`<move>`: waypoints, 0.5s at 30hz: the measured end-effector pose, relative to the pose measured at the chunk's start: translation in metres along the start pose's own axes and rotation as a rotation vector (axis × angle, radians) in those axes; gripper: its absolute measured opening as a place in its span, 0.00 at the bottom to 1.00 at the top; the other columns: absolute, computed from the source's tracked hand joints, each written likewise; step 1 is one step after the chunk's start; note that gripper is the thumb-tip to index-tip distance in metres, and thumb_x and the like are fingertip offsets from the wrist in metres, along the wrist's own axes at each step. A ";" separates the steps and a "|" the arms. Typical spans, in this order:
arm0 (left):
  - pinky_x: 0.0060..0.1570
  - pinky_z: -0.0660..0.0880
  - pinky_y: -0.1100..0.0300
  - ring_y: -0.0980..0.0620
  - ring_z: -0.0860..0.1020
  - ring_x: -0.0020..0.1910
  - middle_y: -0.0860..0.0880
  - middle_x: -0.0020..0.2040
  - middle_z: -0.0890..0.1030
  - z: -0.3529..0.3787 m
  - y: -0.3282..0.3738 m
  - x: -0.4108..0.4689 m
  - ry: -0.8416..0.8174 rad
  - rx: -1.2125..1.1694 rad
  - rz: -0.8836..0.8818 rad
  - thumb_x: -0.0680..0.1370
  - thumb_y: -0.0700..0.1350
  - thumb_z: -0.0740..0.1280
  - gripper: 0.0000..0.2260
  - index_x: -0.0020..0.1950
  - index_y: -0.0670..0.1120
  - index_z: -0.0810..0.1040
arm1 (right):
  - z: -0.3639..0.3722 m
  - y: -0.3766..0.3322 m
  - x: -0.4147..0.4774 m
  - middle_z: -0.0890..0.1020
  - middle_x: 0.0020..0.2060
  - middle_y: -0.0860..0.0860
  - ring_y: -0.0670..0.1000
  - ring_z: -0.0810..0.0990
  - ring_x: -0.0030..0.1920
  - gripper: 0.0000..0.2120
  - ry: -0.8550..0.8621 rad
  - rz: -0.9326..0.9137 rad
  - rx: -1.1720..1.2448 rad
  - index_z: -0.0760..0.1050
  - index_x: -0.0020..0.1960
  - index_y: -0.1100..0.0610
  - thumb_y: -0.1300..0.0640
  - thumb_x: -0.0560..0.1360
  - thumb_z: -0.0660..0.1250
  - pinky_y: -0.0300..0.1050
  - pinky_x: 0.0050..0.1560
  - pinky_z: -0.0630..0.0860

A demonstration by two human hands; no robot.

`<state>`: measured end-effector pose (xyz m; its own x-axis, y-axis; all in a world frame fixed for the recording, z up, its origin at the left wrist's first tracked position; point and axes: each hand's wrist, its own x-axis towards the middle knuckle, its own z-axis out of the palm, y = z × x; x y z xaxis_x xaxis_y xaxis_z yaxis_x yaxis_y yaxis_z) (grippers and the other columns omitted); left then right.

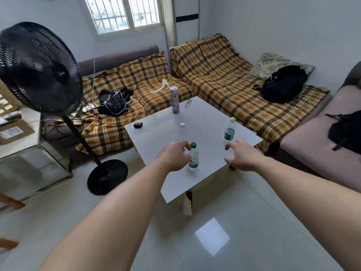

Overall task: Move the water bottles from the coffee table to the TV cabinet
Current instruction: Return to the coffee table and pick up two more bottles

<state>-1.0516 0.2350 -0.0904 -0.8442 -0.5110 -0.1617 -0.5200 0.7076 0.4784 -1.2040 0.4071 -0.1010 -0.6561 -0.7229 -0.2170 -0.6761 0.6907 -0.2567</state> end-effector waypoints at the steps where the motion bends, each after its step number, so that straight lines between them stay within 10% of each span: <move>1: 0.47 0.74 0.57 0.49 0.75 0.54 0.48 0.61 0.75 0.002 0.002 0.011 -0.012 0.004 -0.010 0.76 0.46 0.65 0.14 0.62 0.52 0.74 | -0.002 0.006 0.012 0.69 0.65 0.55 0.56 0.73 0.61 0.21 -0.018 0.001 -0.006 0.69 0.65 0.50 0.46 0.74 0.64 0.54 0.59 0.74; 15: 0.58 0.74 0.48 0.46 0.75 0.56 0.48 0.60 0.76 0.005 -0.017 0.249 0.006 -0.051 -0.024 0.74 0.49 0.64 0.14 0.59 0.53 0.75 | -0.039 0.067 0.215 0.72 0.63 0.54 0.54 0.74 0.57 0.18 -0.091 -0.055 -0.119 0.71 0.63 0.53 0.49 0.75 0.64 0.49 0.56 0.73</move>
<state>-1.2537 0.0977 -0.1432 -0.8308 -0.5305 -0.1684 -0.5325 0.6696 0.5178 -1.4040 0.2988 -0.1284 -0.5875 -0.7547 -0.2920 -0.7487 0.6439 -0.1578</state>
